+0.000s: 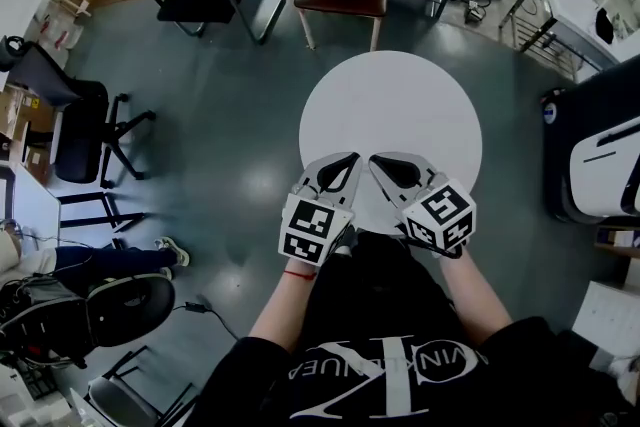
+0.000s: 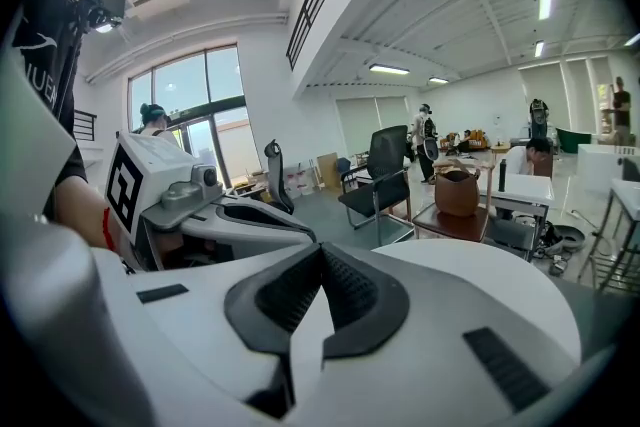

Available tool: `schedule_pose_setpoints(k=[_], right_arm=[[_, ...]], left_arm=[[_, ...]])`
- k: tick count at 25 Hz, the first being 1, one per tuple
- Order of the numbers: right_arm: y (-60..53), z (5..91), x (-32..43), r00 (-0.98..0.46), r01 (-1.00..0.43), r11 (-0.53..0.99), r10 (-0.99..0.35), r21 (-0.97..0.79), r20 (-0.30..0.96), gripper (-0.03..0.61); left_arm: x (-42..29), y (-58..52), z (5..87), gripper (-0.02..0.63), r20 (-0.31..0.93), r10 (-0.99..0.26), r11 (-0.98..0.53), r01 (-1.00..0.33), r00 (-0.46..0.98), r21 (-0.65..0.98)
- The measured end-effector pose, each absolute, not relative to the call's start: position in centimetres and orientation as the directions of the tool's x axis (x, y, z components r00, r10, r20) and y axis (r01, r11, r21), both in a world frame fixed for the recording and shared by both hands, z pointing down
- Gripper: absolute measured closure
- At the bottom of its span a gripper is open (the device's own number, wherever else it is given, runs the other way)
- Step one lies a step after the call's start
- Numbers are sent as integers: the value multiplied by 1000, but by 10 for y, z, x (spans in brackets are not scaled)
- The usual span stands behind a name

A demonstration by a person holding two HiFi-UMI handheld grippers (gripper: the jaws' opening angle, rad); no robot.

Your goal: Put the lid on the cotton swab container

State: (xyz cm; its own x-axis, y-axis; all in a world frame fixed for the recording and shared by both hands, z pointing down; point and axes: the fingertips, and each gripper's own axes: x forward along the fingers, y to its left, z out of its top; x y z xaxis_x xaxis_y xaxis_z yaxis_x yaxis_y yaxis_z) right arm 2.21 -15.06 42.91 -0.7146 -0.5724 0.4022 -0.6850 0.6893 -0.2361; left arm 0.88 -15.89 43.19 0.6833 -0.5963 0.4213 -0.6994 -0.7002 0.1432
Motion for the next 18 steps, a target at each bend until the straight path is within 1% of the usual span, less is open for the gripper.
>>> schedule_pose_setpoints(k=[18], right_arm=[[-135, 376, 20, -709, -697, 692, -623, -187, 331, 575]], left_arm=[[13, -142, 385, 604, 327, -633, -714, -692, 701, 103]])
